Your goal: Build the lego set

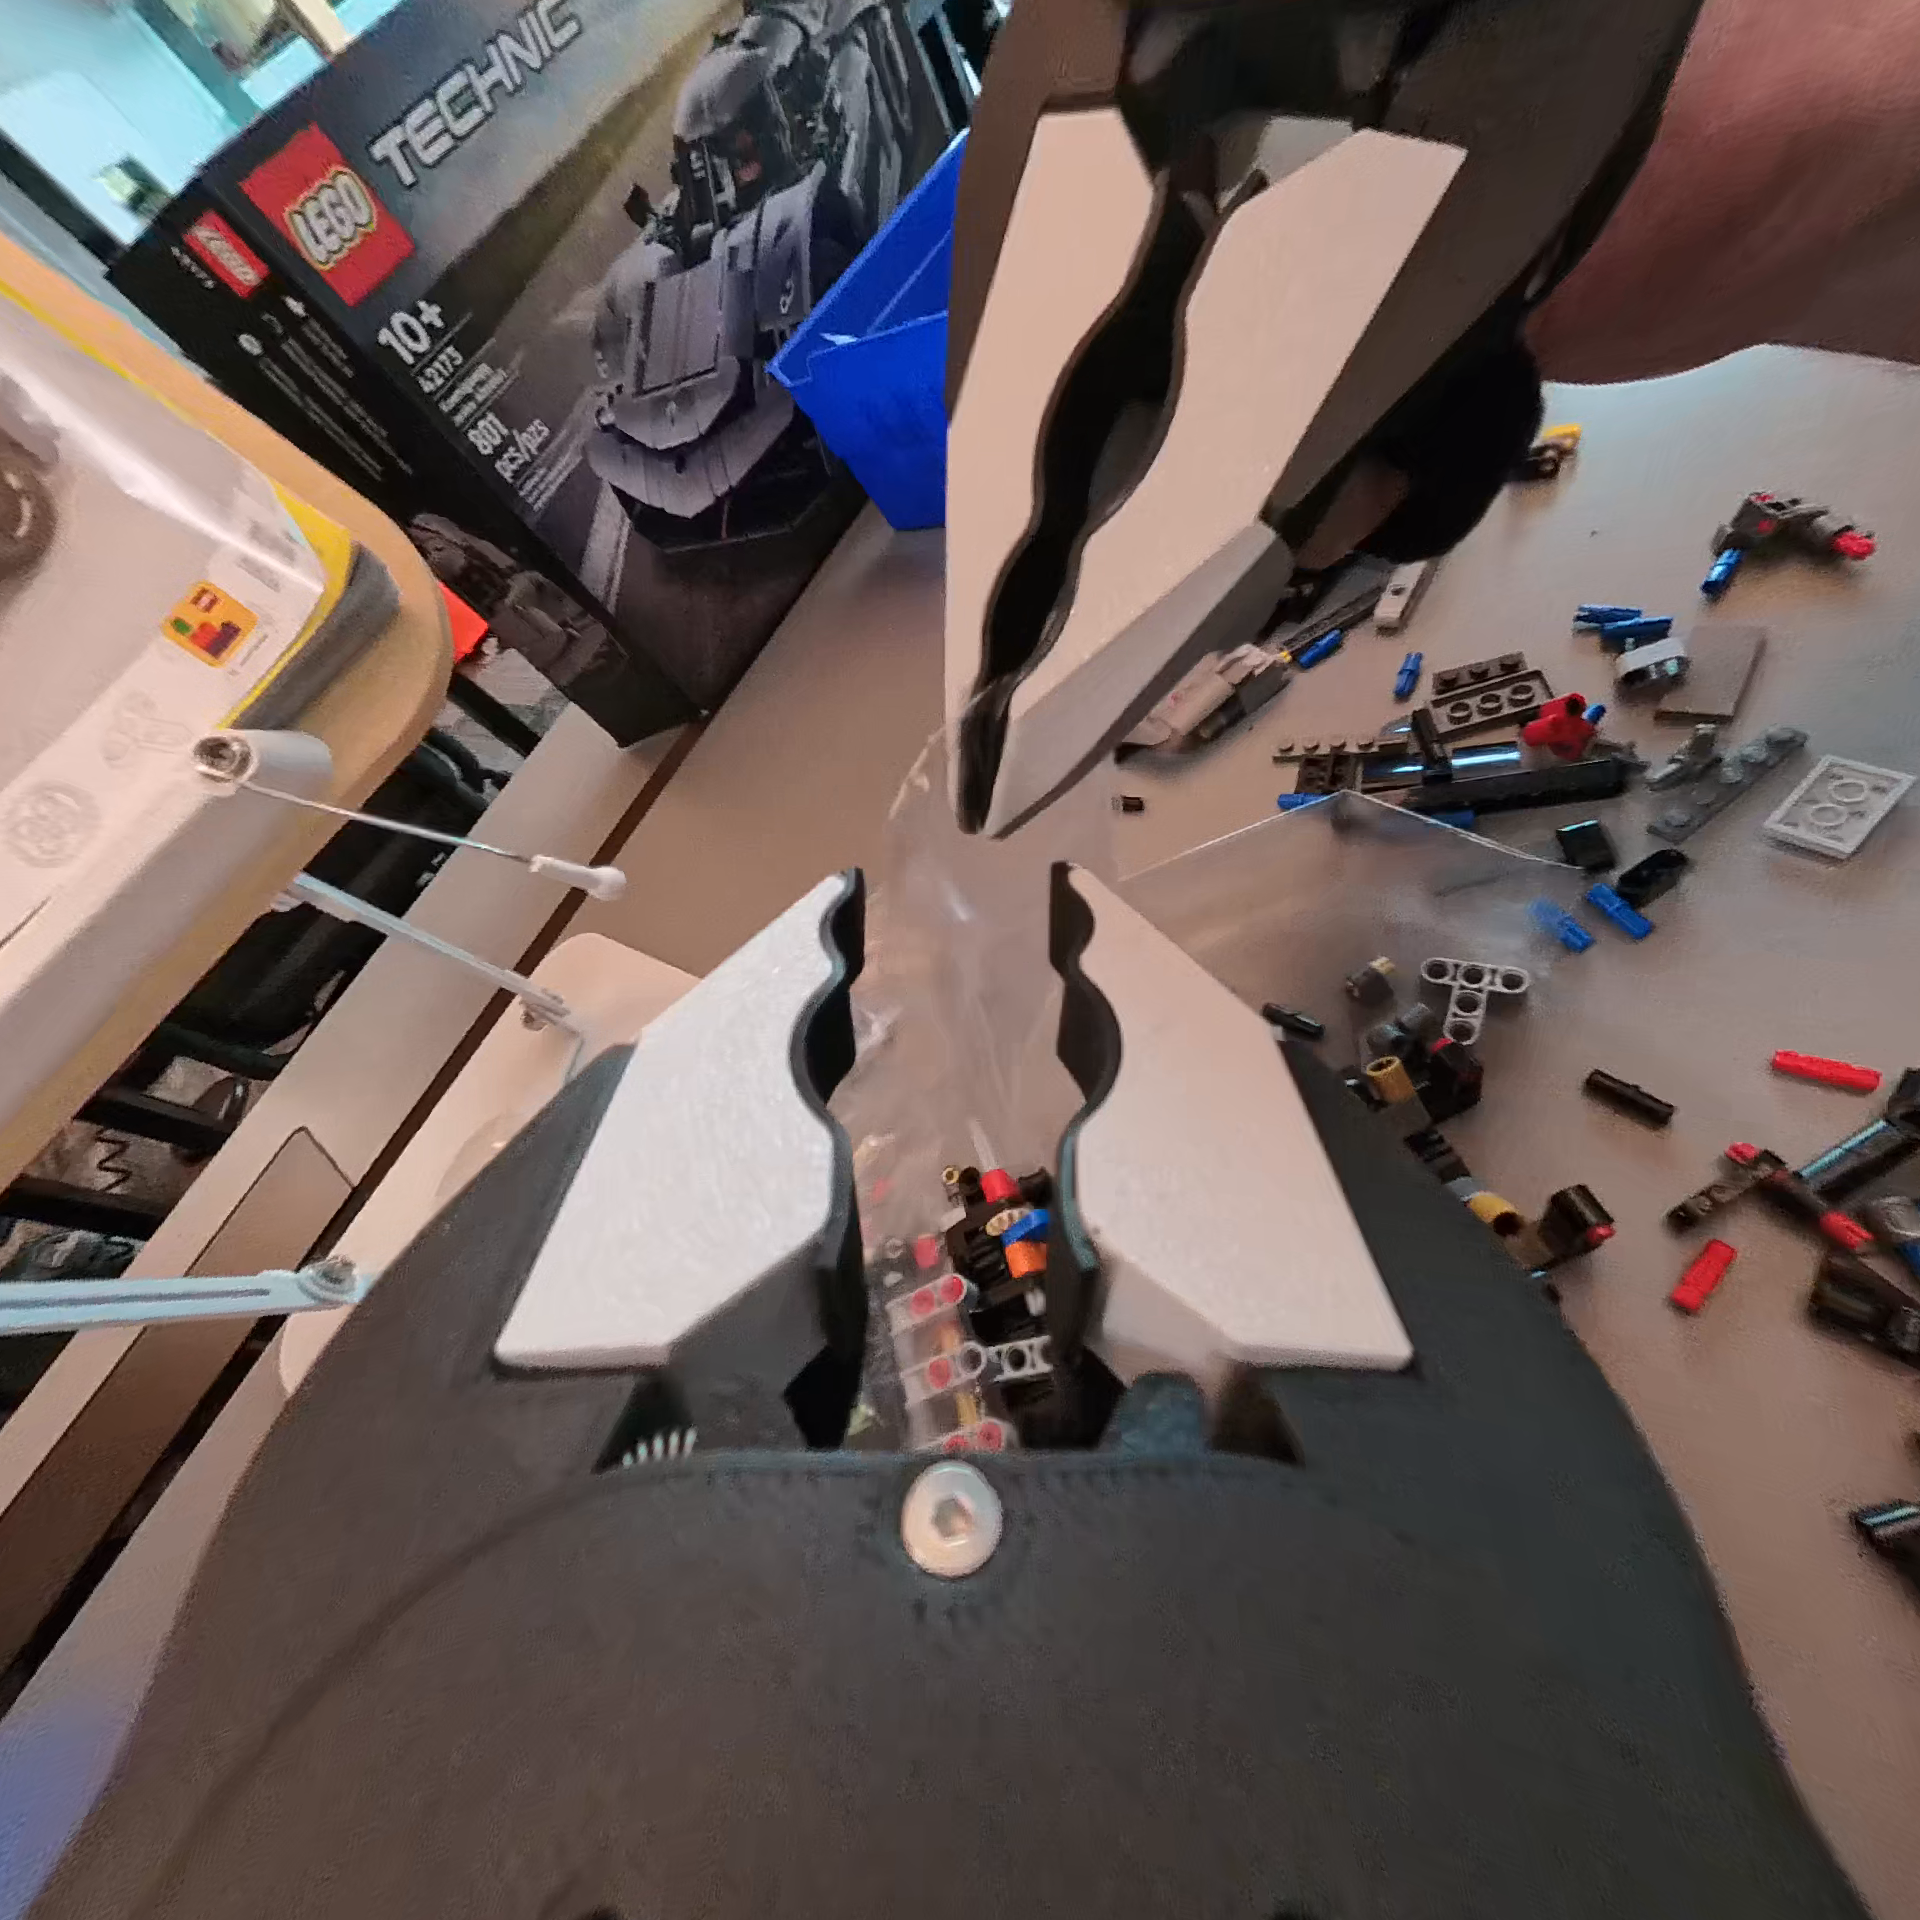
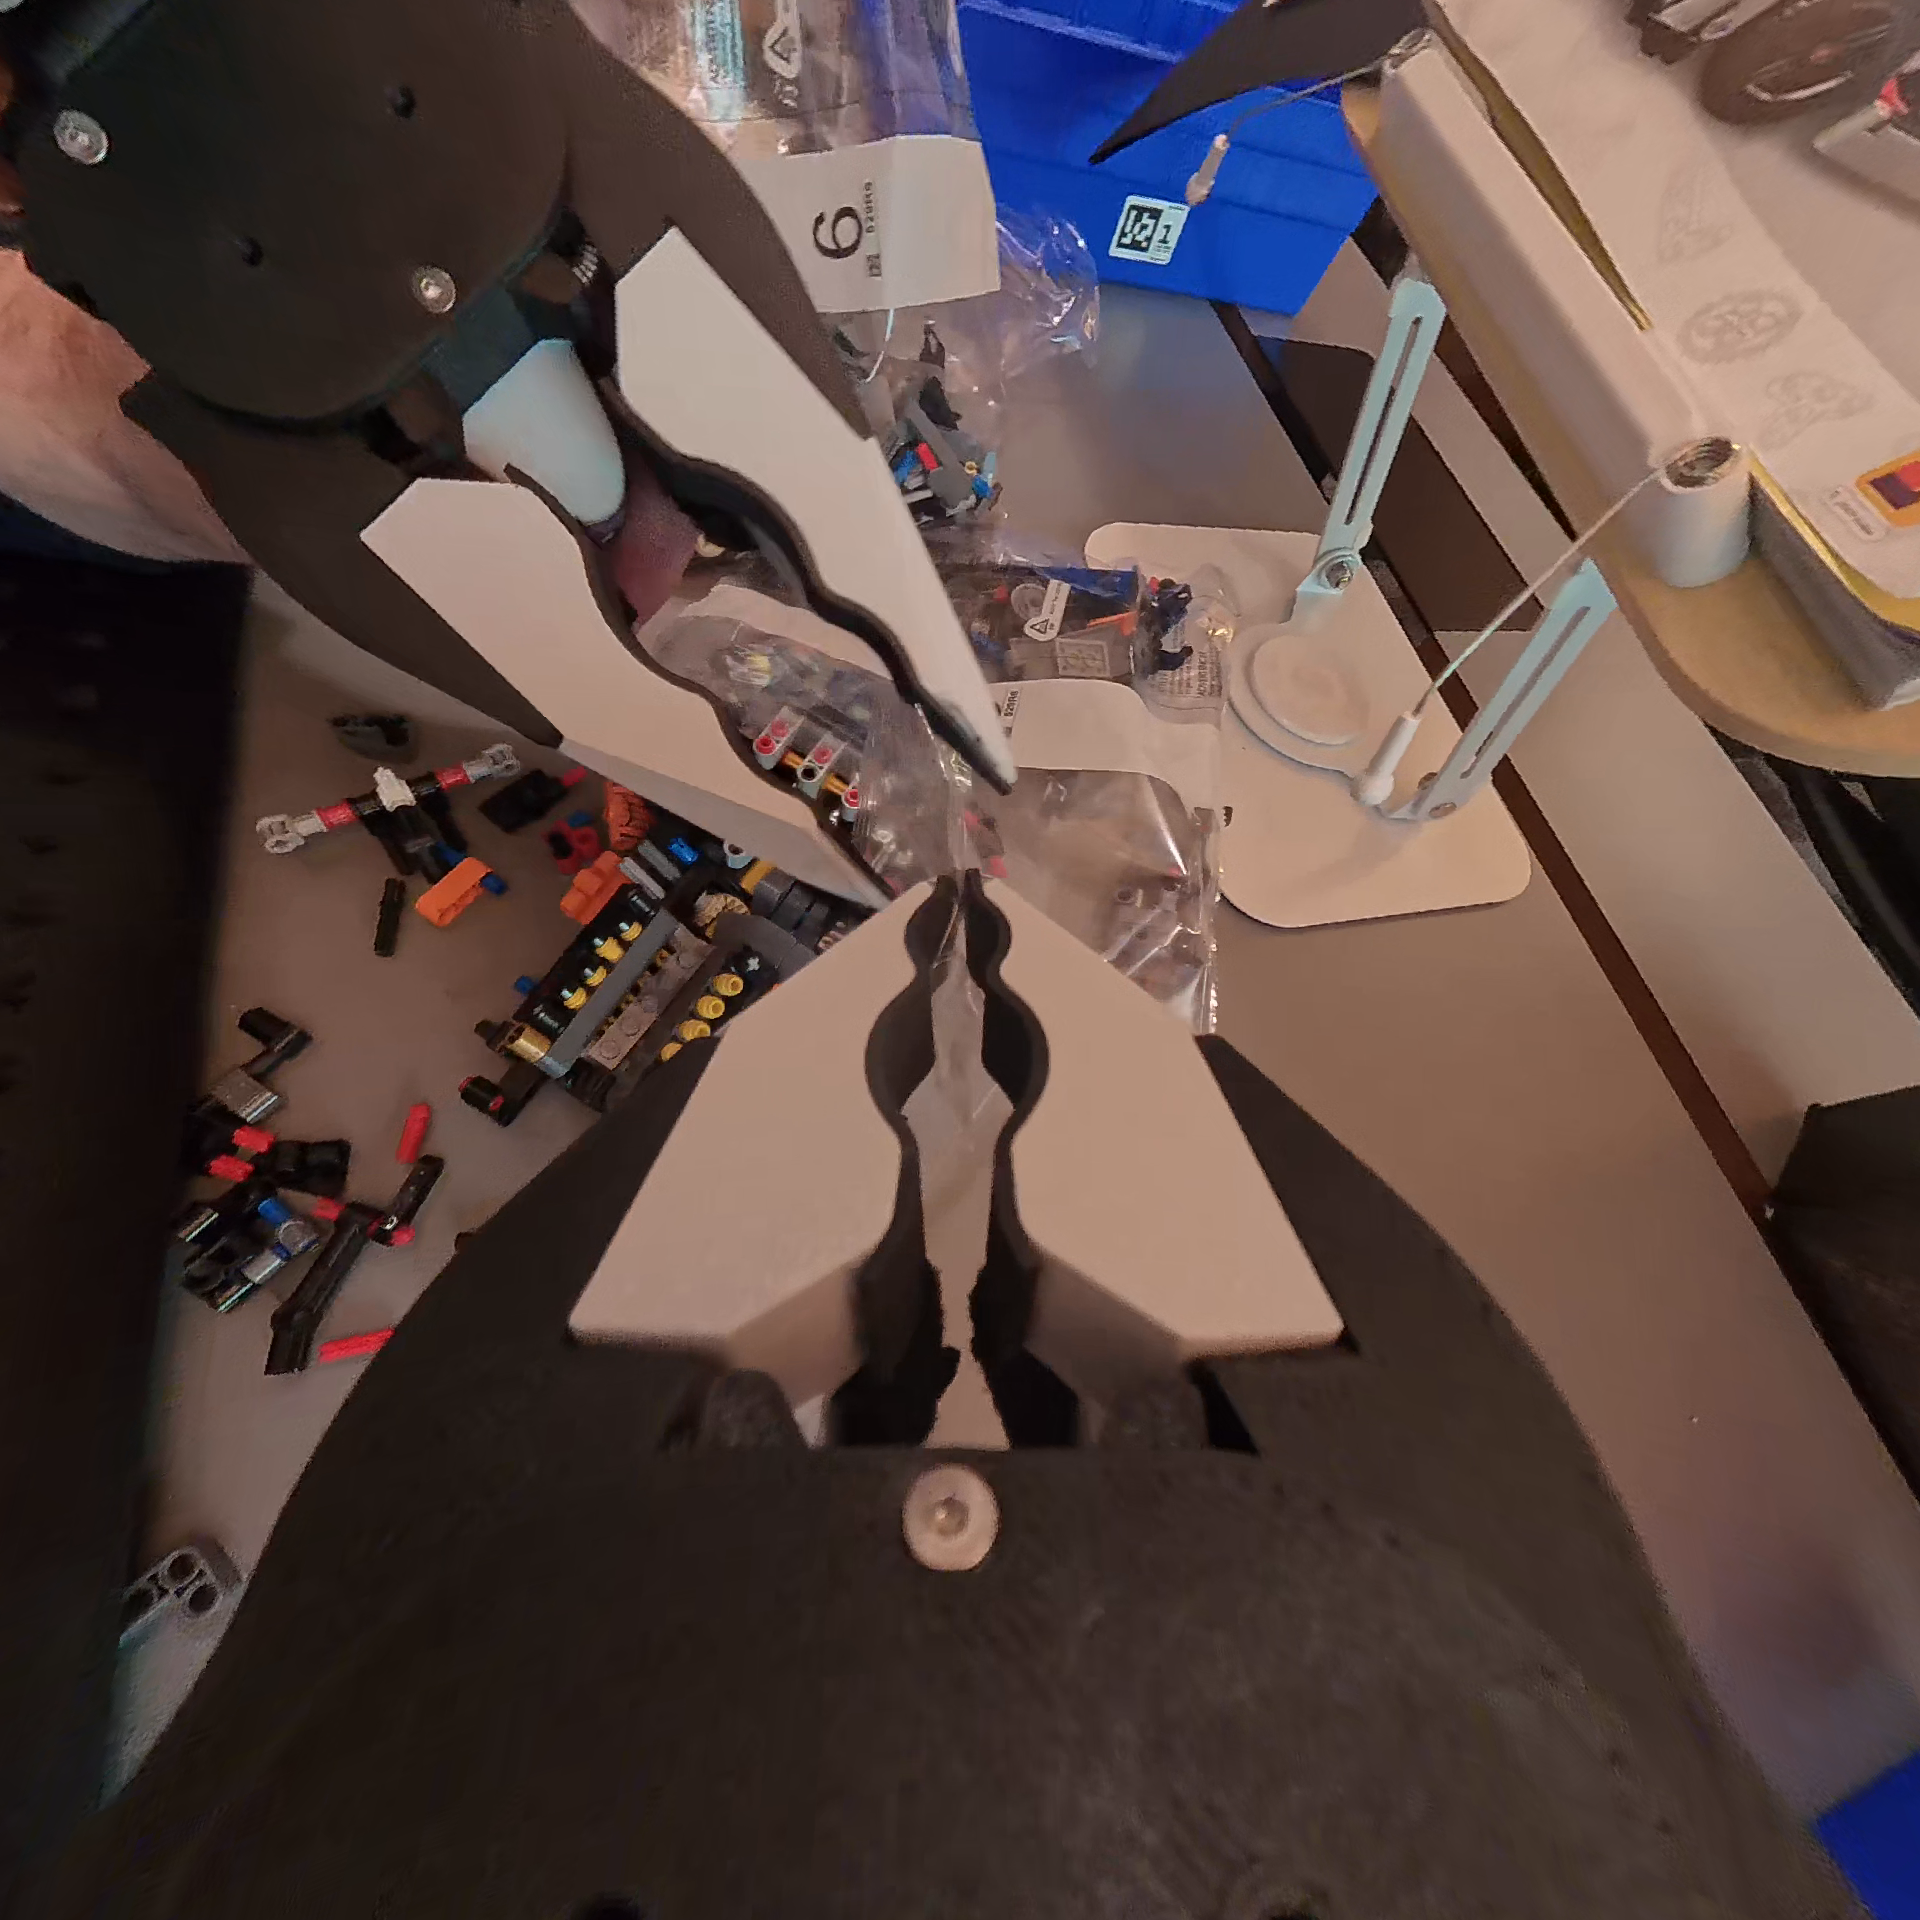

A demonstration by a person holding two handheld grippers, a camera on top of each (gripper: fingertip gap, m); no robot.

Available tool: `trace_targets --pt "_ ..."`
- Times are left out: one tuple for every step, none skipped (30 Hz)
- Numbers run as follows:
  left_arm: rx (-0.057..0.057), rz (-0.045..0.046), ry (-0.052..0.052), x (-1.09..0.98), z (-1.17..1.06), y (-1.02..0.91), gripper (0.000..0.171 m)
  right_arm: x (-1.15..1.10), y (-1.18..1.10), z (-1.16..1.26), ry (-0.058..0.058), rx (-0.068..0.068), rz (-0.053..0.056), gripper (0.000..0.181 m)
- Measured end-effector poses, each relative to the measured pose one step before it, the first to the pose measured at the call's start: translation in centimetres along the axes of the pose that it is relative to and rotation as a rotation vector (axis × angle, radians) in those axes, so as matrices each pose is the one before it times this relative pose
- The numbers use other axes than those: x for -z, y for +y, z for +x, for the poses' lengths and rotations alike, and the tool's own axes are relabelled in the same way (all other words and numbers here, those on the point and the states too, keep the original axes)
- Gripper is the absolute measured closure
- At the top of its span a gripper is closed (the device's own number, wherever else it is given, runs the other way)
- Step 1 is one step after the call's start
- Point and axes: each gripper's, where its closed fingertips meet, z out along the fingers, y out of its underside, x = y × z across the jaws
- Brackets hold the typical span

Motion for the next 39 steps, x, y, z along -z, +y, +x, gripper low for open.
trace_targets --pt "0.0011 0.0006 0.0123 -0.06 0.26 -0.041 0.137 -0.08 -0.054 -0.261 -0.0096 0.0093 -0.0011 0.181" --pt "-0.0072 0.00212 0.0028 -0.029 0.163 -0.057 0.14 -0.069 -0.108 -0.335 -0.0127 0.0117 0.0023 0.181" --pt "-0.0177 -0.00001 0.0002 0.026 0.135 -0.032 0.152 -0.067 -0.11 -0.301 -0.0105 0.0128 0.0036 0.181" --pt "-0.0223 -0.00246 0.0144 0.034 0.357 0.049 0.169 -0.025 -0.123 -0.104 0.0011 0.0101 0.004 0.181" --pt "-0.0051 -0.0105 0.0044 -0.081 0.139 0.193 0.171 0.04 -0.149 0.11 0.0118 0.0055 0.006 0.181" --pt "0.0069 -0.01903 0.0066 -0.138 0.08 0.331 0.171 0.116 -0.115 0.197 0.0117 -0.0004 0.0063 0.179" --pt "0.0127 -0.00769 0.0078 -0.089 0.032 0.182 0.171 0.208 -0.151 0.295 0.0127 -0.009 0.0113 0.173" --pt "0.0146 0.00567 0.0063 -0.012 -0.036 0.001 0.171 0.294 -0.242 0.323 0.0087 -0.0156 0.018 0.169" --pt "0.0163 0.01307 0.0063 0.079 -0.067 -0.124 0.171 0.342 -0.24 0.281 0.0035 -0.0186 0.0193 0.167" --pt "0.0186 0.01423 0.0065 0.128 -0.082 -0.152 0.171 0.352 -0.192 0.293 0.004 -0.0175 0.017 0.167" --pt "0.0207 0.01337 0.0067 0.122 -0.094 -0.165 0.171 0.343 -0.15 0.322 0.008 -0.0148 0.0134 0.167" --pt "0.0196 0.01542 0.0091 0.134 -0.045 -0.204 0.171 0.307 -0.11 0.291 0.007 -0.0124 0.0108 0.168" --pt "0.0173 0.01634 0.0122 0.127 0.034 -0.226 0.171 0.247 -0.073 0.177 0.0009 -0.0114 0.0076 0.169" --pt "0.0143 0.0148 0.013 0.103 0.071 -0.2 0.171 0.178 -0.055 0.118 -0.0002 -0.01 0.0047 0.17" --pt "0.0107 0.00994 0.0077 0.068 0.045 -0.135 0.171 0.121 -0.009 0.101 0.0015 -0.0074 0.002 0.171" --pt "0.006 0.00448 0.0046 0.032 0.023 -0.041 0.171 0.07 0.025 0.105 0.0036 -0.0046 -0.001 0.174" --pt "0.0008 0.003 0.0025 0.024 0.03 -0.043 0.171 0.029 0.044 0.132 0.007 -0.0025 -0.002 0.177" --pt "-0.0023 0.00281 -0.001 0.038 -0.014 -0.045 0.171 0.037 0.082 0.152 0.0084 -0.0025 -0.003 0.181" --pt "-0.0013 -0.0004 -0.0026 0.043 -0.034 -0.016 0.171 0.028 0.068 0.078 0.0023 -0.0038 -0.0027 0.181" --pt "-0.001 0.00241 -0.0031 0.06 -0.047 -0.061 0.171 0.057 0.025 0.022 -0.0037 -0.0049 -0.0001 0.181" --pt "0.002 0.00602 0.0008 0.069 -0.013 -0.118 0.171 0.112 -0.045 0.074 0.0003 -0.0046 0.0032 0.181" --pt "0.0073 0.00773 0.006 0.072 0.045 -0.142 0.171 0.137 -0.072 0.086 0.0024 -0.0033 0.0051 0.181" --pt "0.0119 0.00976 0.0099 0.07 0.083 -0.163 0.171 0.135 -0.093 0.068 0.0008 -0.003 0.0058 0.181" --pt "0.0173 0.01395 0.0122 0.091 0.078 -0.217 0.171 0.141 -0.103 0.009 -0.0028 -0.0037 0.0067 0.181" --pt "0.0181 0.01304 0.013 0.089 0.072 -0.184 0.171 0.13 -0.128 0.003 -0.003 -0.0042 0.0084 0.181" --pt "0.0153 0.00873 0.0128 0.065 0.068 -0.12 0.171 0.111 -0.164 -0.005 -0.0029 -0.0033 0.0106 0.181" --pt "0.0119 0.00587 0.0109 0.05 0.05 -0.05 0.171 0.092 -0.185 -0.041 -0.0036 -0.0027 0.0111 0.181" --pt "0.0085 0.00325 0.0079 0.024 0.025 -0.008 0.171 0.064 -0.106 -0.014 -0.0023 -0.0033 0.0062 0.181" --pt "0.0052 0.00221 0.0047 0.018 0.018 0.009 0.171 0.033 -0.02 0.049 0.0015 -0.0034 0.0007 0.181" --pt "0.0016 0.00151 0.0031 0.006 0.029 0.001 0.171 0.03 0.018 0.064 0.0026 -0.0024 -0.001 0.181" --pt "0.0009 0.00163 0.0037 -0.011 0.058 -0.023 0.171 0.011 0.004 0.045 0.0007 -0.0024 0.0007 0.181" --pt "0.0002 0.00166 0.0033 -0.01 0.068 -0.038 0.171 0.015 -0.029 0.033 -0.0002 -0.0039 0.0029 0.181" --pt "-0.0012 0.00029 0.0028 -0.009 0.064 -0.014 0.171 0.013 -0.033 0.013 -0.0015 -0.0042 0.0032 0.181" --pt "-0.0004 0.00006 0.0028 -0.02 0.064 -0.013 0.171 0.005 -0.041 -0.051 -0.0047 -0.0031 0.0032 0.181" --pt "0.0011 -0.00049 0.003 -0.014 0.055 0.0 0.171 0.025 -0.094 -0.079 -0.0064 -0.0029 0.0055 0.181" --pt "0.0011 -0.00017 0.0022 -0.02 0.046 0.005 0.171 0.033 -0.136 -0.104 -0.0087 -0.0037 0.0085 0.178" --pt "0.0018 -0.00023 0.0011 -0.014 0.013 0.001 0.171 0.035 -0.166 -0.183 -0.0138 -0.0054 0.0102 0.175" --pt "0.0015 -0.00216 -0.0074 -0.007 -0.127 0.03 0.171 0.024 -0.135 -0.217 -0.018 -0.0086 0.0093 0.171" --pt "0.0007 -0.00309 -0.0056 -0.007 -0.116 0.053 0.171 0.0 -0.082 -0.186 -0.0173 -0.0117 0.0061 0.168"
